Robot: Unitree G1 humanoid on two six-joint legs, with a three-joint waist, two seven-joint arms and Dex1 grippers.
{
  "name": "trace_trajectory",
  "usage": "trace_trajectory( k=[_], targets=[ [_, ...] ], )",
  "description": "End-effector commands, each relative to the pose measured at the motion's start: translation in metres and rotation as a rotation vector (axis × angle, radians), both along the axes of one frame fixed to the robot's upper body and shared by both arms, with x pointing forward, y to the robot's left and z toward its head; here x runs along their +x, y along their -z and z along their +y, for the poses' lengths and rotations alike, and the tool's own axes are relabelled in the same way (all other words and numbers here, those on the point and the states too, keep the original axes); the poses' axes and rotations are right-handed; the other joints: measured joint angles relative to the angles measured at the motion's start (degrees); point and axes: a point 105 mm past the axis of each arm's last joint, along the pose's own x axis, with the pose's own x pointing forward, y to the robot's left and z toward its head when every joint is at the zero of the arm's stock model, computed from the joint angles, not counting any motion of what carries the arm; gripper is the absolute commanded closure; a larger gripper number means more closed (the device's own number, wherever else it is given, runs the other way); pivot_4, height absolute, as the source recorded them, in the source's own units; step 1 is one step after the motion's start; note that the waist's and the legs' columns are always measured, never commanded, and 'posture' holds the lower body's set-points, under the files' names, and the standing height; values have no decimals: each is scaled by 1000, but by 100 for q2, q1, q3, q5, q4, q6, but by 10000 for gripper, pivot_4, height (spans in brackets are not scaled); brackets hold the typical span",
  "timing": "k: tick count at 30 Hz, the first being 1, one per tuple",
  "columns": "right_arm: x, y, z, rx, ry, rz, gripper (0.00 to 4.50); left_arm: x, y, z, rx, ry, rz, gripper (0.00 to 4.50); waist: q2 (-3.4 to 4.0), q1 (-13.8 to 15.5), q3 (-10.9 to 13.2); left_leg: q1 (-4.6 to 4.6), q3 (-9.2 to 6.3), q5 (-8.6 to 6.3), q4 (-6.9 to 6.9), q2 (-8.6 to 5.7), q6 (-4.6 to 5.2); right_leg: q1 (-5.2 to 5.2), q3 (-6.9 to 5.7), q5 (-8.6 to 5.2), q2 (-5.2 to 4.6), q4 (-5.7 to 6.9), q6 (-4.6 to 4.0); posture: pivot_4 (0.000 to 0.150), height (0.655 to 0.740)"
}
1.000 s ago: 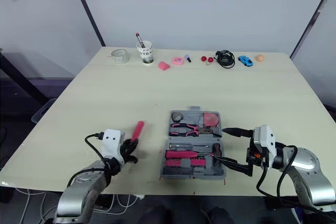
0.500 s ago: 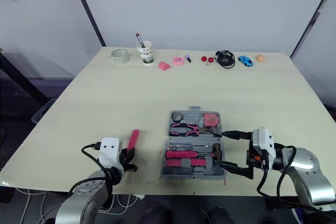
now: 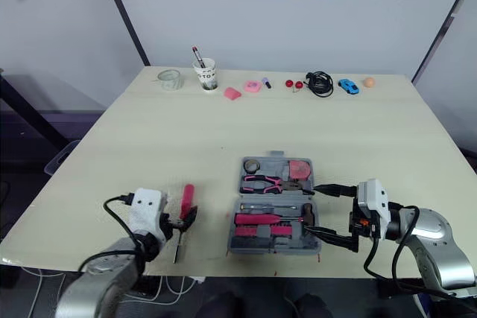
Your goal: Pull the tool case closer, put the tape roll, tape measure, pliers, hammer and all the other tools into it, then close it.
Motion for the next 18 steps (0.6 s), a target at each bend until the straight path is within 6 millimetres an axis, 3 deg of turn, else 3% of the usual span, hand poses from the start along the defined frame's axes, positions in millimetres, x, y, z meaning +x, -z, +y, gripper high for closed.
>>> trace_trajectory(
  k=[1,8,18],
  targets=[
    [-1,-12,6,13,-20,-52,0,8,-30,-3,101,207,-58,331,0,4,1,2,-1,0,0,0,0,0,2,0,-1,0,0,1500,7400],
    [0,-16,9,16,-19,-55,0,8,-37,-1,352,718,32,331,10,3,7,-2,13,0,-3,0,0,-1,-1,-1,-2,-8,-1,1500,7400],
    [3,-18,12,23,-16,-58,0,2,-39,23,774,1490,234,331,26,27,22,-9,32,0,-2,0,0,-3,-3,-1,-2,-14,-1,1500,7400]
  ],
)
